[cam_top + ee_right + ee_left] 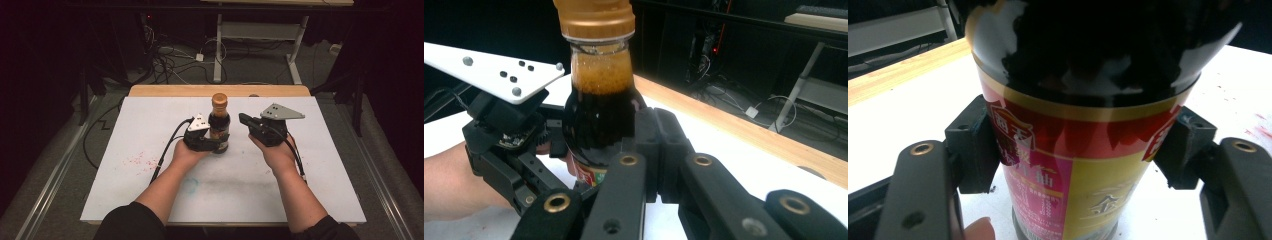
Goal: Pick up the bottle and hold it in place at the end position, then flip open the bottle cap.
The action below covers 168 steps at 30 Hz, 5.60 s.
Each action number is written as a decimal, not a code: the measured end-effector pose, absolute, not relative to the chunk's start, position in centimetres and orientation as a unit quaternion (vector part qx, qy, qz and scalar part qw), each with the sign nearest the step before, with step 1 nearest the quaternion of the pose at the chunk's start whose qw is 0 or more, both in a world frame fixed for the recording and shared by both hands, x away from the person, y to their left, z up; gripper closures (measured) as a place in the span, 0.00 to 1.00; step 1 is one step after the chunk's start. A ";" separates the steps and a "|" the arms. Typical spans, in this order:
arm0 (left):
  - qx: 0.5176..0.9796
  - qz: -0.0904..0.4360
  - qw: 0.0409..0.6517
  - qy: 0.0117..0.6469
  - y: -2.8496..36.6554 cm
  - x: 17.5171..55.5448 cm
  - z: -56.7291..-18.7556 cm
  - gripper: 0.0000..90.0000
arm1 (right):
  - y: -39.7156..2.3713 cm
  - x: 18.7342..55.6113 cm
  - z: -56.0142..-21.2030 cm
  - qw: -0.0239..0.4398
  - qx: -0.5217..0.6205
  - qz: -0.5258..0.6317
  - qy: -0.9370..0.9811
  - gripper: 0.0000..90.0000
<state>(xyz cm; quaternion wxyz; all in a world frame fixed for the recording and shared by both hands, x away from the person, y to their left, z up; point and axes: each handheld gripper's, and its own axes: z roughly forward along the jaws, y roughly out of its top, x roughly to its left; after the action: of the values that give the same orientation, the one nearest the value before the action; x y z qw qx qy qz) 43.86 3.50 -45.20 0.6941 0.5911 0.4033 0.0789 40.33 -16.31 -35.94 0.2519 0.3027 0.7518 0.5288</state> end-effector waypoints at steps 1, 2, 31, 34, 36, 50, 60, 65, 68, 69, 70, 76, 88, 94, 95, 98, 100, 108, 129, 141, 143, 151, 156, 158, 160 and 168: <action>0.591 0.079 0.694 0.403 3.5 43.9 -45.2 0.32 | -16.3 40.3 -35.9 0.252 0.303 0.529 0.752 1.00; 0.591 0.079 0.694 0.404 3.5 43.9 -45.2 0.32 | -16.2 40.4 -35.8 0.252 0.303 0.530 0.751 1.00; 0.593 0.080 0.693 0.403 3.5 43.8 -45.2 0.32 | -13.1 41.3 -31.9 0.266 0.255 0.507 0.779 1.00; 0.593 0.080 0.692 0.403 3.5 43.9 -45.2 0.32 | -13.0 41.4 -31.7 0.267 0.253 0.503 0.782 1.00; 0.593 0.080 0.693 0.402 3.5 43.9 -45.2 0.32 | -13.1 41.5 -31.5 0.264 0.249 0.500 0.787 1.00; 0.598 0.083 0.689 0.401 3.5 43.8 -45.1 0.33 | -12.9 41.9 -30.7 0.258 0.242 0.475 0.806 1.00; 0.602 0.084 0.684 0.404 3.4 43.9 -45.0 0.34 | -12.8 42.2 -30.3 0.253 0.243 0.466 0.812 1.00; 0.608 0.087 0.677 0.406 3.3 43.9 -44.9 0.34 | -12.7 42.1 -30.2 0.256 0.240 0.459 0.816 1.00; 0.611 0.088 0.674 0.406 3.3 43.9 -44.8 0.34 | -12.7 42.1 -30.1 0.256 0.242 0.459 0.816 1.00; 0.611 0.088 0.674 0.406 3.3 43.9 -44.9 0.34 | -12.7 42.0 -30.1 0.258 0.241 0.458 0.816 1.00; 0.611 0.087 0.674 0.406 3.3 43.9 -44.9 0.34 | -12.7 42.1 -30.1 0.257 0.241 0.459 0.816 1.00; 0.613 0.085 0.673 0.406 3.4 43.9 -44.8 0.34 | -12.4 42.0 -30.1 0.262 0.239 0.456 0.816 1.00; 0.611 0.084 0.677 0.402 3.3 44.0 -44.9 0.34 | -12.8 40.7 -27.5 0.284 0.225 0.526 0.770 1.00; 0.611 0.084 0.678 0.400 3.3 44.0 -45.0 0.34 | -13.8 41.3 -28.9 0.273 0.245 0.506 0.780 1.00; 0.611 0.084 0.678 0.400 3.3 44.0 -45.0 0.34 | -13.8 41.3 -28.9 0.273 0.245 0.506 0.780 1.00; 0.611 0.083 0.678 0.399 3.3 44.0 -45.0 0.33 | -13.8 41.5 -29.3 0.270 0.249 0.499 0.785 1.00; 0.610 0.084 0.679 0.400 3.3 44.0 -45.0 0.33 | -13.8 41.6 -29.7 0.267 0.251 0.493 0.789 1.00; 0.609 0.085 0.679 0.400 3.3 44.0 -45.0 0.33 | -13.6 41.8 -30.6 0.256 0.254 0.476 0.802 1.00; 0.609 0.085 0.680 0.400 3.3 43.9 -45.0 0.33 | -12.8 41.7 -30.2 0.261 0.243 0.455 0.816 1.00; 0.607 0.085 0.681 0.400 3.3 43.9 -45.1 0.33 | -12.7 41.7 -30.2 0.262 0.245 0.465 0.809 1.00; 0.607 0.085 0.681 0.400 3.4 43.9 -45.1 0.33 | -12.7 41.7 -30.2 0.261 0.246 0.467 0.808 1.00; 0.607 0.086 0.681 0.400 3.3 43.9 -45.1 0.33 | -12.6 41.7 -30.2 0.264 0.247 0.469 0.806 1.00; 0.606 0.085 0.682 0.400 3.3 43.9 -45.1 0.33 | -12.6 41.6 -30.1 0.266 0.247 0.472 0.804 1.00; 0.606 0.085 0.682 0.400 3.3 43.9 -45.1 0.33 | -12.6 41.6 -30.1 0.267 0.246 0.472 0.803 1.00; 0.606 0.085 0.682 0.400 3.3 43.9 -45.1 0.33 | -12.6 41.6 -30.1 0.267 0.247 0.473 0.803 1.00; 0.607 0.085 0.681 0.401 3.4 43.9 -45.1 0.33 | -12.5 41.6 -30.0 0.268 0.245 0.477 0.800 1.00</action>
<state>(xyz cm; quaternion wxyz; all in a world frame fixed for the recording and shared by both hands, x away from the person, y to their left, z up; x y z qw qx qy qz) 43.91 3.35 -45.08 0.6811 0.6068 0.4007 0.0854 41.65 -12.55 -29.96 0.2681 0.2446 0.8004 0.4772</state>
